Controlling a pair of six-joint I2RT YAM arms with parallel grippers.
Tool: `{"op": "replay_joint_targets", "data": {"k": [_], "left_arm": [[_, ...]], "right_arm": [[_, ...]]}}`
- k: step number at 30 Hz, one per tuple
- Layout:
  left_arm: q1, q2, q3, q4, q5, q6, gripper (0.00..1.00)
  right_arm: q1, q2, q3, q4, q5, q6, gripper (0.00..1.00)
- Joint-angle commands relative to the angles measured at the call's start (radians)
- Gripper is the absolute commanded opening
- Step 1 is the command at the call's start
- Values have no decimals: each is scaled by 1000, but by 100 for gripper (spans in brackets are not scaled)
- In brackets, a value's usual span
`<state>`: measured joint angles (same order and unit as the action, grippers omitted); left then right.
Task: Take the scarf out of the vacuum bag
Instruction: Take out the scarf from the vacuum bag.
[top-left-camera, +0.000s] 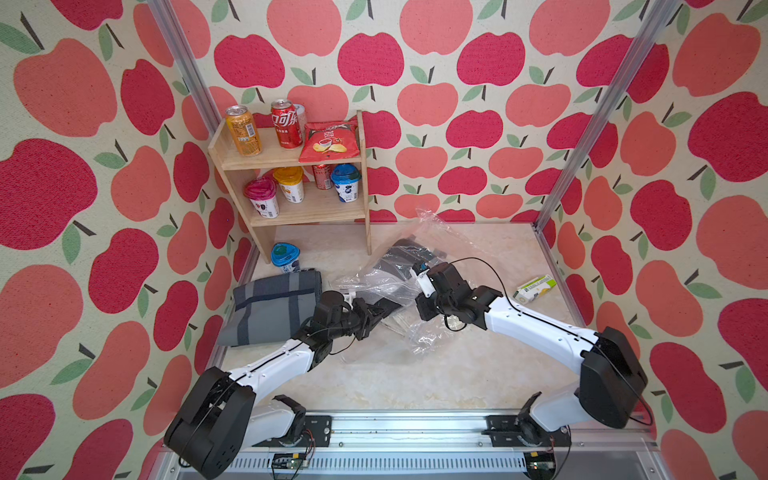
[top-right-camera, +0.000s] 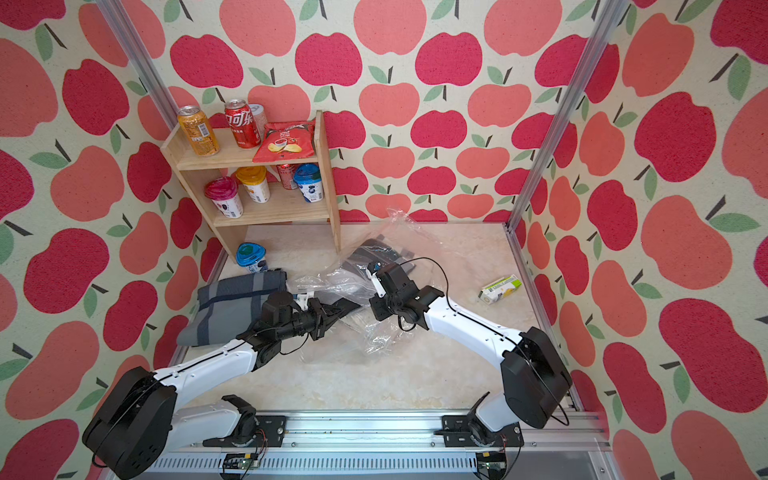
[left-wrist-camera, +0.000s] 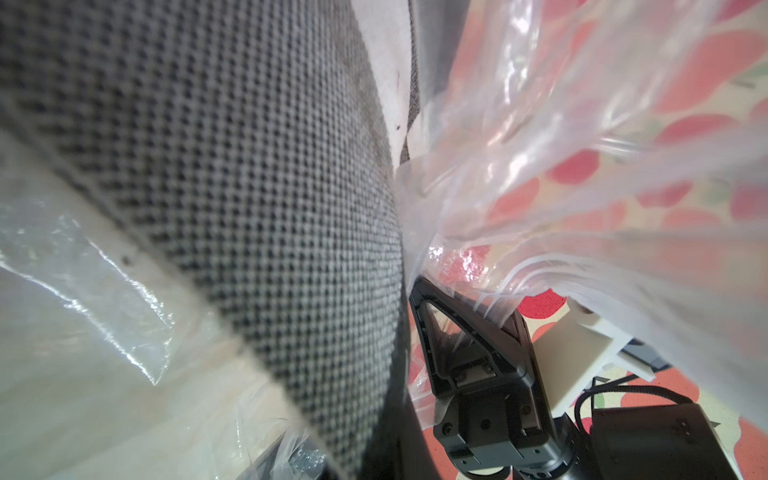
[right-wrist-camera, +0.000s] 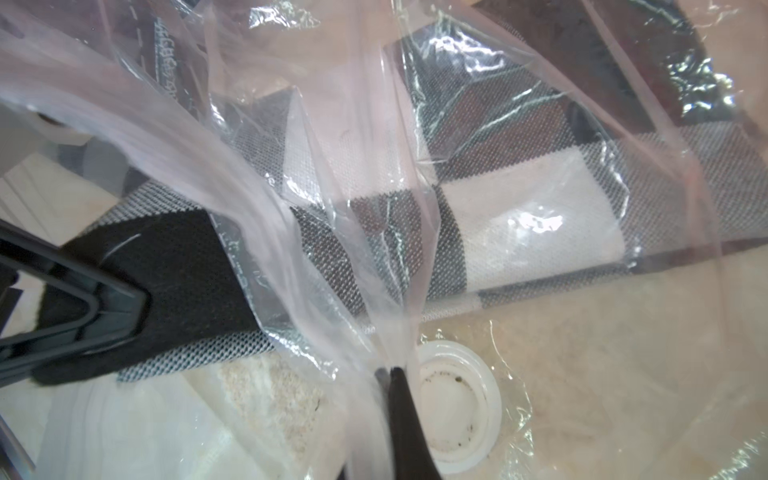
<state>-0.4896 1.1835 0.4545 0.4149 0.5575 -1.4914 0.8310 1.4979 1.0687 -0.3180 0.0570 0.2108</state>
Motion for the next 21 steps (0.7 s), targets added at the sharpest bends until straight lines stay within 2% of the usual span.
{"op": "replay_joint_targets", "data": {"k": [1,2,5,8,16,21], "left_arm": [[29,-43,-10,-46,29,43,0],[35,-48,-10,-54,33,46,0],[47,-48,-8,-64,40,52,0],[52,-29,-4,-62,50,57,0],[70,60,51,-30,72,91,0],[92,184,141,7,113,123,0]], "right_arm": [[-5,20,18,4,-34,8,5],[-3,14,11,10,-47,7,15],[9,-29,-30,45,-86,-5,62],[28,-116,-98,114,-156,-19,99],[22,-295,-230,96,-101,70,100],[-42,-393,-325,157,-196,155,100]]}}
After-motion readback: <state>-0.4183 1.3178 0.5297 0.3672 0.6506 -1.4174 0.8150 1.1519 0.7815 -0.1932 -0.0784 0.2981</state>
